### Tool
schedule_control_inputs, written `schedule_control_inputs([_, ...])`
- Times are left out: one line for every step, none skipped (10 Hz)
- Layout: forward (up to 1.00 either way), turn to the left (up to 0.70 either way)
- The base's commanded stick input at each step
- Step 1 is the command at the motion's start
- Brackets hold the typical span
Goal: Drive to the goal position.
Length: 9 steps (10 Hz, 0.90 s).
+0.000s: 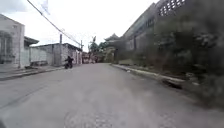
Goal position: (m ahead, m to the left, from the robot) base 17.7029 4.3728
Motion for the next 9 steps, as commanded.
schedule_control_inputs([1.00,0.14])
schedule_control_inputs([1.00,0.14])
schedule_control_inputs([1.00,0.14])
schedule_control_inputs([1.00,0.14])
schedule_control_inputs([1.00,-0.02])
schedule_control_inputs([1.00,-0.25])
schedule_control_inputs([1.00,-0.26])
schedule_control_inputs([1.00,-0.26])
schedule_control_inputs([1.00,-0.26])
